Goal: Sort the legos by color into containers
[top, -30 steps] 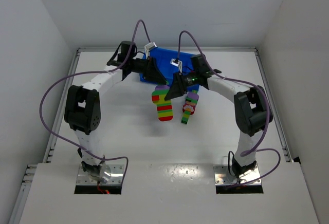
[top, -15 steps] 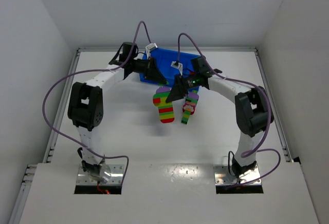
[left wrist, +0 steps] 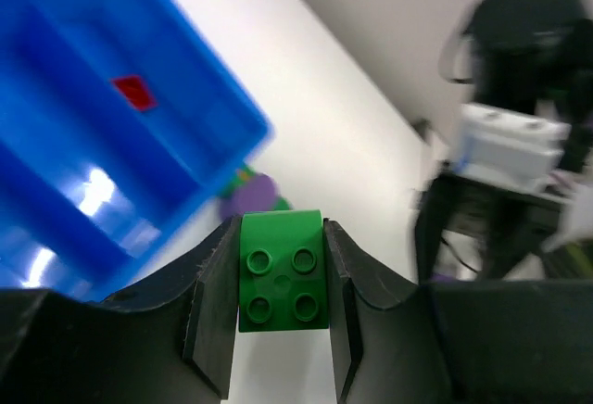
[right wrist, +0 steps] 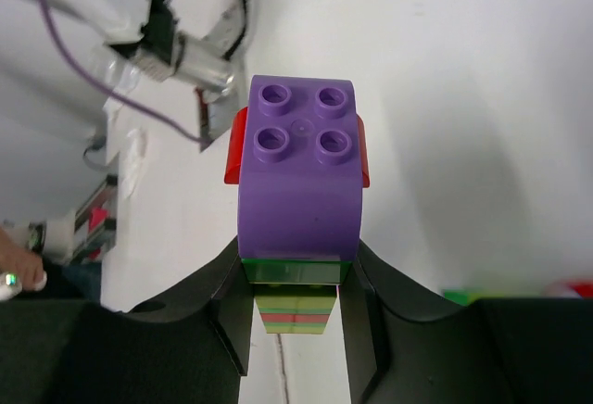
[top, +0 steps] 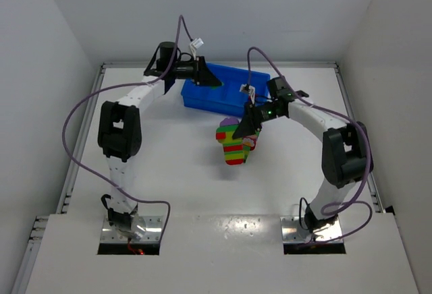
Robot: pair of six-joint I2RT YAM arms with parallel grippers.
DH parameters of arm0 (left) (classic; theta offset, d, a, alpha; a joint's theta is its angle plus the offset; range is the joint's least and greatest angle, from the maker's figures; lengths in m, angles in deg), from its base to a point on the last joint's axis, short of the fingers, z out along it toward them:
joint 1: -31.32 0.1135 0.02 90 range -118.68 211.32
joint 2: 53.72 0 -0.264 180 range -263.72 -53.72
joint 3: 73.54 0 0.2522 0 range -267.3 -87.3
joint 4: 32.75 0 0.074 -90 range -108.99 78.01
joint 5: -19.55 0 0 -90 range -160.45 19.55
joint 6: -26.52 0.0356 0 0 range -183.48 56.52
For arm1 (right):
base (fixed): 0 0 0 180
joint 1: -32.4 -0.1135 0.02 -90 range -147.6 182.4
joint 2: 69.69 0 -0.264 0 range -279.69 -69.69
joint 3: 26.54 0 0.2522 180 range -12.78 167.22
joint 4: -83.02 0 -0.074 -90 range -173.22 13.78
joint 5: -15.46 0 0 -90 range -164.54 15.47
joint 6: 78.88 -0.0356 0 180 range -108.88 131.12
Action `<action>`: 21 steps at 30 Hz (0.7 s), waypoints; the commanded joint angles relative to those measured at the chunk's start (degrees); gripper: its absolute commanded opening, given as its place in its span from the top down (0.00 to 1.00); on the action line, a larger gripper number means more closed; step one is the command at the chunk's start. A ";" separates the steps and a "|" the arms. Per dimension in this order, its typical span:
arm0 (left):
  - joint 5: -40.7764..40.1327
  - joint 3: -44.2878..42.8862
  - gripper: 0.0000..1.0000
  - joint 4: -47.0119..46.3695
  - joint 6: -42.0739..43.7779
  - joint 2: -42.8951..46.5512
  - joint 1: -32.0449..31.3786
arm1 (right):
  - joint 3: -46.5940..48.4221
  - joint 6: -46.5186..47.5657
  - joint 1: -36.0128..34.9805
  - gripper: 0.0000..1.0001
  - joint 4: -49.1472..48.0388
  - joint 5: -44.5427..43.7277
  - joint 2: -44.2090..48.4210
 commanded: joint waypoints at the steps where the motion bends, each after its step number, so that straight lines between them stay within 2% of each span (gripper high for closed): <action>1: -15.80 -6.25 0.92 0.34 3.49 -5.02 -3.74 | -0.03 2.23 5.62 0.99 2.44 -1.96 3.41; 4: -23.62 -13.72 0.90 6.21 8.85 -10.04 -7.61 | -0.03 -2.86 10.72 0.99 0.51 -3.18 3.94; 7: -30.30 -17.60 0.90 6.23 8.00 -13.73 -9.81 | -0.03 -5.16 15.20 0.99 -0.11 -3.19 4.55; 11: -36.64 -21.64 0.90 6.23 6.85 -18.39 -9.82 | -0.03 -7.01 15.91 0.99 -2.21 -2.67 5.69; 12: -36.65 -21.65 0.87 6.75 7.54 -19.44 -9.82 | -0.03 -7.71 15.91 0.99 -2.92 -2.66 5.69; 13: -37.17 -22.17 0.74 6.75 7.55 -19.97 -9.82 | -0.03 -8.41 15.91 0.99 -2.92 -2.14 5.69; 15: -38.49 -22.97 0.61 6.75 7.55 -21.03 -10.34 | -0.03 -8.42 15.91 0.99 -3.54 -2.14 5.69; 18: -42.43 -23.49 0.49 7.98 8.69 -21.56 -10.34 | -0.03 -8.42 15.91 0.99 -3.54 -1.53 5.69; 21: -40.19 -23.49 0.36 7.98 8.69 -22.09 -10.34 | -0.03 -8.42 15.39 0.99 -3.54 -1.52 5.69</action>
